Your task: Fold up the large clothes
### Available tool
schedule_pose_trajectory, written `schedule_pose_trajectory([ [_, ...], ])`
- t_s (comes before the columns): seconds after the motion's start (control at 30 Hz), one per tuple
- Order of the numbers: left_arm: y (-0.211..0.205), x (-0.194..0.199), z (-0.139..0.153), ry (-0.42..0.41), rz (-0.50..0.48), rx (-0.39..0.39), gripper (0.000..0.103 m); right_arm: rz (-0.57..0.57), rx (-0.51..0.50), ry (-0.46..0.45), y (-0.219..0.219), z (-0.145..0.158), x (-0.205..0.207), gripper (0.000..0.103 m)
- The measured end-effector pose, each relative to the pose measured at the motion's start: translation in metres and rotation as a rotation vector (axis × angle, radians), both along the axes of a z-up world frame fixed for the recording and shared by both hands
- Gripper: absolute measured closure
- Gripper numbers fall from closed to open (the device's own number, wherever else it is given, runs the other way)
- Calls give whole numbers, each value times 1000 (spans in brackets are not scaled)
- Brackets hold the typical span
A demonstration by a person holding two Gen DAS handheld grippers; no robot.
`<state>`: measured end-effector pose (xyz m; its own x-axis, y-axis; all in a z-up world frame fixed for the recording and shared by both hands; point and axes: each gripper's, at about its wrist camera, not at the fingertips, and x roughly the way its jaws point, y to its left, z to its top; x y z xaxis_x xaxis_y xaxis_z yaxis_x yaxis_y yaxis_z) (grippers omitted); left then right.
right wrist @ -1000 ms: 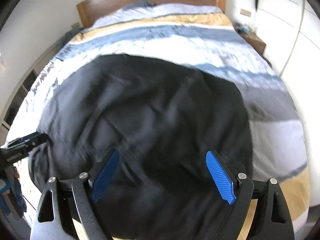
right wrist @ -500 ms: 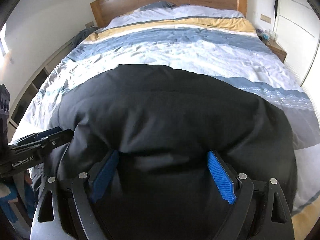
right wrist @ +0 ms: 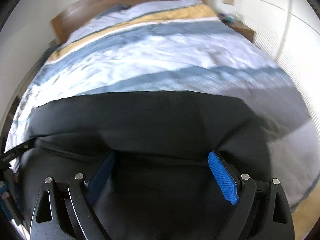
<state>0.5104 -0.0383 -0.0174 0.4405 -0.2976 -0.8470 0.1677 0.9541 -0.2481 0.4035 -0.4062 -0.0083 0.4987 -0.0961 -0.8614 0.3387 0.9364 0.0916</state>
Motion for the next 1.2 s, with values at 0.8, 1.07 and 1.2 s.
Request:
schedule_pose_trajectory([
  [0.8, 75, -198, 68, -120, 65, 81, 22, 26, -120, -113, 68, 75, -202, 10],
  [1.07, 23, -287, 76, -135, 0, 109, 21, 52, -115, -115, 94, 65, -245, 1],
  [1.2, 11, -319, 73, -104, -10, 100, 21, 72, -135, -114, 100, 65, -260, 1],
])
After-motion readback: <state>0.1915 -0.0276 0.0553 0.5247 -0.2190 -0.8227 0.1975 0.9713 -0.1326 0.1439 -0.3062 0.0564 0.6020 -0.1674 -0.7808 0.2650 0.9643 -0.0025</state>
